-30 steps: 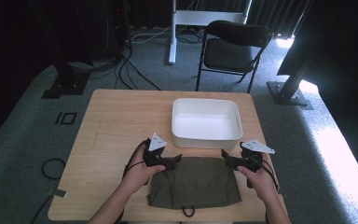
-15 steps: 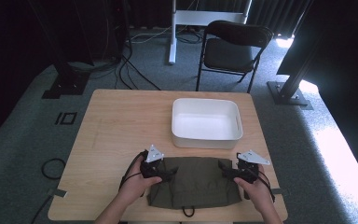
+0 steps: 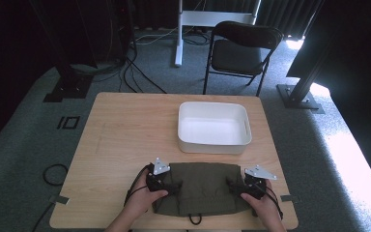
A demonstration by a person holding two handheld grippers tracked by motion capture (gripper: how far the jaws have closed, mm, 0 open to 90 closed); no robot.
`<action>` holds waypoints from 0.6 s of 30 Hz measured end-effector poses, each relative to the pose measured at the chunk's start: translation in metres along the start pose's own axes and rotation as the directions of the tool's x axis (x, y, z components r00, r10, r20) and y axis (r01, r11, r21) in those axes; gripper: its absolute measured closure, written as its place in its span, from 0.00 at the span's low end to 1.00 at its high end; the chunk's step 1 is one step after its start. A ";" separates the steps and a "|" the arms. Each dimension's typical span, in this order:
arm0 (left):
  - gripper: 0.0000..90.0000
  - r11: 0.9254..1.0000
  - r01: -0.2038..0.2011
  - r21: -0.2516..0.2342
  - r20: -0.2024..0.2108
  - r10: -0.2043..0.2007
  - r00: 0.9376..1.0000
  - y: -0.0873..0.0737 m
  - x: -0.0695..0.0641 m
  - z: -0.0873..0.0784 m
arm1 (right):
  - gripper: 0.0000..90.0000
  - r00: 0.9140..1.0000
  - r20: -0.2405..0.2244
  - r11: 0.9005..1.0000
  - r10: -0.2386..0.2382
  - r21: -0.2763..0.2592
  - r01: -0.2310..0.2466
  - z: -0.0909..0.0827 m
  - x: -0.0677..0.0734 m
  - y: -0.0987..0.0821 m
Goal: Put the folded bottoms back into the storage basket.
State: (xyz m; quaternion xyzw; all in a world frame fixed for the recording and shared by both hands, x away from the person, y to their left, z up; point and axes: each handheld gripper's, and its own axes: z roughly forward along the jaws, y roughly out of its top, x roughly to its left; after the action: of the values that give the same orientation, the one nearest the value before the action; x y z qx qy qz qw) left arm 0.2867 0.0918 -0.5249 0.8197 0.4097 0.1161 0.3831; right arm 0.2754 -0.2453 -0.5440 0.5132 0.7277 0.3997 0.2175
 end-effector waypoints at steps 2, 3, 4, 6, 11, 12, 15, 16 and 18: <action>0.20 1.000 0.001 0.008 0.001 -0.001 1.000 -0.001 -0.001 0.001 | 0.15 1.000 0.001 1.000 0.002 0.006 -0.002 0.000 0.000 -0.002; 0.20 1.000 0.001 0.022 0.002 -0.001 1.000 -0.003 -0.002 0.004 | 0.15 1.000 -0.005 1.000 0.009 0.012 -0.009 0.001 0.000 -0.005; 0.20 1.000 0.001 0.022 0.002 -0.001 1.000 -0.003 -0.002 0.004 | 0.15 1.000 -0.005 1.000 0.009 0.012 -0.009 0.001 0.000 -0.005; 0.20 1.000 0.003 0.031 -0.001 -0.003 1.000 -0.004 -0.003 0.006 | 0.15 1.000 -0.004 1.000 0.009 0.018 -0.009 0.002 0.001 -0.007; 0.20 0.998 -0.003 0.055 -0.015 0.004 1.000 -0.008 -0.004 0.012 | 0.15 1.000 -0.006 0.999 0.015 0.030 -0.015 0.005 0.002 -0.012; 0.20 0.998 -0.009 0.063 -0.019 0.010 1.000 -0.009 -0.004 0.013 | 0.15 1.000 -0.008 0.999 0.015 0.034 -0.014 0.005 0.003 -0.012; 0.19 0.997 -0.016 0.075 -0.031 0.018 0.999 -0.011 -0.004 0.015 | 0.15 1.000 -0.008 0.999 0.002 0.041 -0.002 0.007 0.006 -0.013; 0.19 0.997 -0.021 0.080 -0.034 0.024 0.999 -0.011 -0.003 0.016 | 0.15 1.000 -0.007 0.999 0.000 0.043 0.000 0.007 0.006 -0.013; 0.19 0.997 -0.017 0.078 -0.037 0.020 0.999 -0.012 -0.004 0.018 | 0.15 1.000 -0.011 0.999 0.002 0.049 -0.002 0.008 0.006 -0.013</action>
State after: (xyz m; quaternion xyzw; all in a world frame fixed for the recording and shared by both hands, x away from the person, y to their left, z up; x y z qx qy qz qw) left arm 0.2859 0.0843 -0.5455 0.8354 0.4135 0.1189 0.3421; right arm 0.2714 -0.2394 -0.5583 0.5169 0.7380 0.3848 0.2004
